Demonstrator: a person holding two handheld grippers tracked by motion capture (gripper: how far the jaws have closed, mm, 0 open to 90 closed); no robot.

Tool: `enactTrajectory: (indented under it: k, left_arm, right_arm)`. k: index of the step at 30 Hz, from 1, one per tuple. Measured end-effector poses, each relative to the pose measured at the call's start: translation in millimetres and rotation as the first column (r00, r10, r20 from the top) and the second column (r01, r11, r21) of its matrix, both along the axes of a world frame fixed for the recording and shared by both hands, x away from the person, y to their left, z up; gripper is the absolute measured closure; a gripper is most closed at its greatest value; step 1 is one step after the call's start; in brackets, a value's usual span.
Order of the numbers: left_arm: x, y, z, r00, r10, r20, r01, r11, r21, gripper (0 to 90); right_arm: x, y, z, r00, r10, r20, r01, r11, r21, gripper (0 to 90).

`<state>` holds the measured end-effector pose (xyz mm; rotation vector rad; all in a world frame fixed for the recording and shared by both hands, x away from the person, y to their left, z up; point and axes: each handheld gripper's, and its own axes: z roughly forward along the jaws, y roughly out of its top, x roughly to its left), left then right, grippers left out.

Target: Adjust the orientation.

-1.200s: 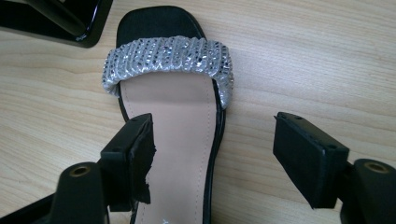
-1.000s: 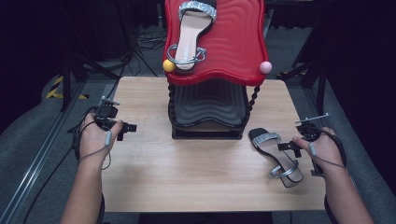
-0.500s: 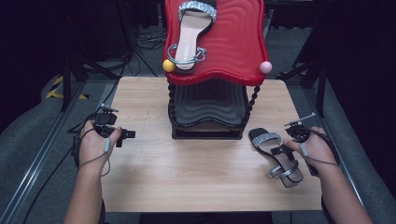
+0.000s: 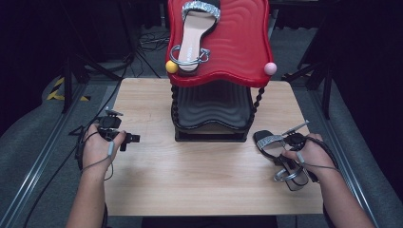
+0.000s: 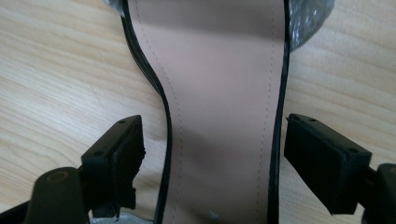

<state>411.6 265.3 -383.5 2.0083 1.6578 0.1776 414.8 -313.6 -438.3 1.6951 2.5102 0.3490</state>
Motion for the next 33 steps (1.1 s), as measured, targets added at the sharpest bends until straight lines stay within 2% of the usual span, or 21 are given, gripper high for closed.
enactTrajectory:
  k: [3,5,9,11,14,17,18,19,22,25,33]
  left_arm:
    - [0.6,-1.3,-0.3,1.0000,-0.004,-0.001,0.004,1.0000,0.001,29.9]
    - [0.8,-2.4,-0.9,1.0000,-0.007,0.001,0.007,1.0000,0.003,29.9]
    - [1.0,-3.1,-1.4,0.9999,-0.011,-0.003,0.011,0.9999,0.003,29.9]
    - [1.8,-3.3,-2.5,0.9999,-0.015,-0.007,0.015,0.9999,0.002,29.9]
    - [2.4,-4.4,-4.1,0.9998,-0.015,-0.010,0.015,0.9999,0.002,29.9]
    - [2.8,-5.0,-6.0,0.9997,-0.018,-0.016,0.018,0.9998,0.002,29.8]
    - [2.8,-4.7,-6.4,0.9997,-0.019,-0.016,0.019,0.9998,0.004,29.7]
    - [2.6,-4.3,-6.8,0.9997,-0.018,-0.019,0.018,0.9998,0.003,29.7]
    - [2.4,-3.0,-7.1,0.9996,-0.021,-0.020,0.021,0.9998,0.001,29.7]
    - [2.4,-2.5,-7.7,0.9996,-0.018,-0.022,0.018,0.9998,-0.002,29.7]
    - [3.6,-3.0,-9.9,0.9992,-0.031,-0.026,0.030,0.9994,-0.016,29.3]
  right_arm:
    - [-1.9,-1.0,-3.1,0.9998,0.004,-0.017,-0.005,0.9995,-0.031,23.7]
    - [-3.4,-1.5,-5.4,0.9994,0.006,-0.035,-0.007,0.9993,-0.038,25.4]
    - [-5.4,-2.2,-7.2,0.9990,0.002,-0.044,-0.005,0.9989,-0.047,27.0]
    - [-7.0,-2.5,-8.9,0.9985,-0.017,-0.051,0.015,0.9992,-0.037,30.1]
    - [-7.2,-2.2,-9.2,0.9980,-0.019,-0.060,0.017,0.9992,-0.035,30.7]
    - [-7.2,0.6,-9.8,0.9978,-0.032,-0.058,0.029,0.9981,-0.054,32.6]
    - [-7.1,2.0,-9.6,0.9974,-0.041,-0.059,0.037,0.9970,-0.068,34.9]
    - [-6.8,4.3,-8.1,0.9968,-0.046,-0.065,0.040,0.9957,-0.084,41.5]
    - [-5.1,6.0,-7.7,0.9933,-0.081,-0.082,0.073,0.9929,-0.094,42.4]
    - [-5.2,6.6,-7.5,0.9900,-0.111,-0.087,0.104,0.9911,-0.083,42.5]
    - [-5.6,-0.6,-3.1,0.9840,-0.162,-0.076,0.163,0.9865,0.015,42.7]
